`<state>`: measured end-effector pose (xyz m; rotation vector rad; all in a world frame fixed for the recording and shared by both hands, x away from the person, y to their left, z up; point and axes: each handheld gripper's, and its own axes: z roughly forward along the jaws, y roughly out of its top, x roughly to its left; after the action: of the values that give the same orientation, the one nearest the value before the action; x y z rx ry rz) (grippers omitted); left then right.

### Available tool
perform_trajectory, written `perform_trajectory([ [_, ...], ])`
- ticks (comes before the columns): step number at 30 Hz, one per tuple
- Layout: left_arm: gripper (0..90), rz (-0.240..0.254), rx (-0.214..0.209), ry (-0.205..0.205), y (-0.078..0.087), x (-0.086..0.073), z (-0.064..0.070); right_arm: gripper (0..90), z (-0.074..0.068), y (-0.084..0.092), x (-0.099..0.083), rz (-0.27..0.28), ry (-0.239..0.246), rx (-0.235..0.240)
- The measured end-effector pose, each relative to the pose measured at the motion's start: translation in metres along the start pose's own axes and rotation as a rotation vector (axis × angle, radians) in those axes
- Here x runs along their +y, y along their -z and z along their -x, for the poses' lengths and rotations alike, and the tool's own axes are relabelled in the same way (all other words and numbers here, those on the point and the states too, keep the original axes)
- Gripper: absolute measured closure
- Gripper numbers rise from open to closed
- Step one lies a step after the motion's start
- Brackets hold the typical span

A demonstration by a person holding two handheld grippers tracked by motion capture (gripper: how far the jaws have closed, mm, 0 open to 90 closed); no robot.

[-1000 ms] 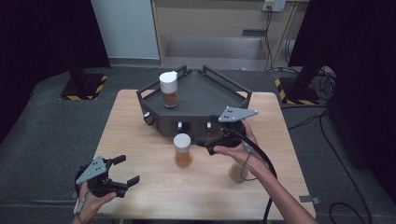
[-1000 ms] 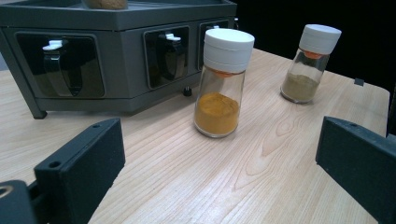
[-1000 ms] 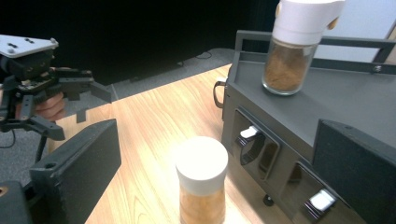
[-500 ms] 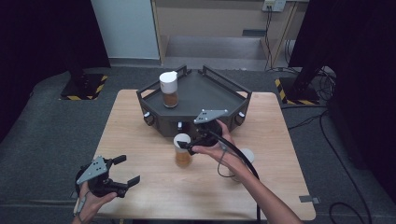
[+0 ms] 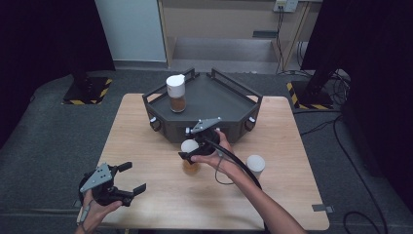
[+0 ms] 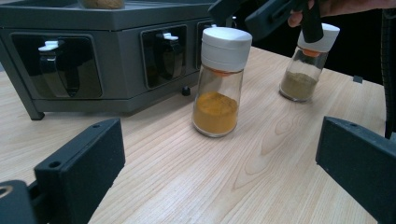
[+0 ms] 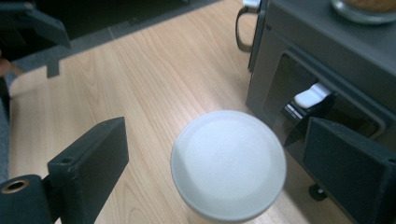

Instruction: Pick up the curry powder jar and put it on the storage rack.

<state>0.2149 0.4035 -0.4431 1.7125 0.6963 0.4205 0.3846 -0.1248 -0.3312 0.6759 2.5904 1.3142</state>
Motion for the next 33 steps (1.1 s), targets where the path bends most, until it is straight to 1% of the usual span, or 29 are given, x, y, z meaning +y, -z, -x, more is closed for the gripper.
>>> perform_trajectory([
  [3, 0.5, 0.001, -0.001, 0.0, 0.0, 0.0, 0.0, 9.1, -0.001, -0.007, 0.001, -0.025, -0.009, 0.004],
  [7, 0.5, 0.0, -0.001, -0.001, 0.0, 0.0, 0.0, 11.9, -0.002, -0.013, 0.003, -0.054, 0.0, -0.016],
  [10, 0.5, 0.001, -0.002, -0.001, 0.0, 0.0, 0.0, 15.5, -0.001, -0.015, 0.003, -0.069, -0.006, -0.02],
  [15, 0.5, -0.001, -0.002, -0.001, 0.0, 0.0, -0.001, 21.8, 0.003, -0.015, -0.001, -0.073, -0.012, -0.016],
  [17, 0.5, -0.002, -0.002, -0.002, 0.0, 0.0, 0.0, 25.7, 0.003, -0.016, -0.002, -0.073, 0.004, -0.019],
  [18, 0.5, -0.002, -0.002, -0.001, 0.0, 0.0, 0.0, 26.0, 0.003, -0.016, -0.002, -0.075, 0.006, -0.017],
  [22, 0.5, -0.003, -0.003, -0.002, 0.0, 0.0, -0.001, 32.9, 0.002, -0.019, -0.002, -0.088, 0.021, -0.016],
  [26, 0.5, -0.002, -0.003, 0.0, 0.0, 0.0, -0.001, 33.4, 0.0, -0.019, -0.003, -0.083, 0.026, -0.024],
  [33, 0.5, -0.006, -0.007, 0.001, -0.001, 0.001, -0.002, 33.7, 0.001, -0.018, 0.0, -0.093, 0.032, -0.019],
])
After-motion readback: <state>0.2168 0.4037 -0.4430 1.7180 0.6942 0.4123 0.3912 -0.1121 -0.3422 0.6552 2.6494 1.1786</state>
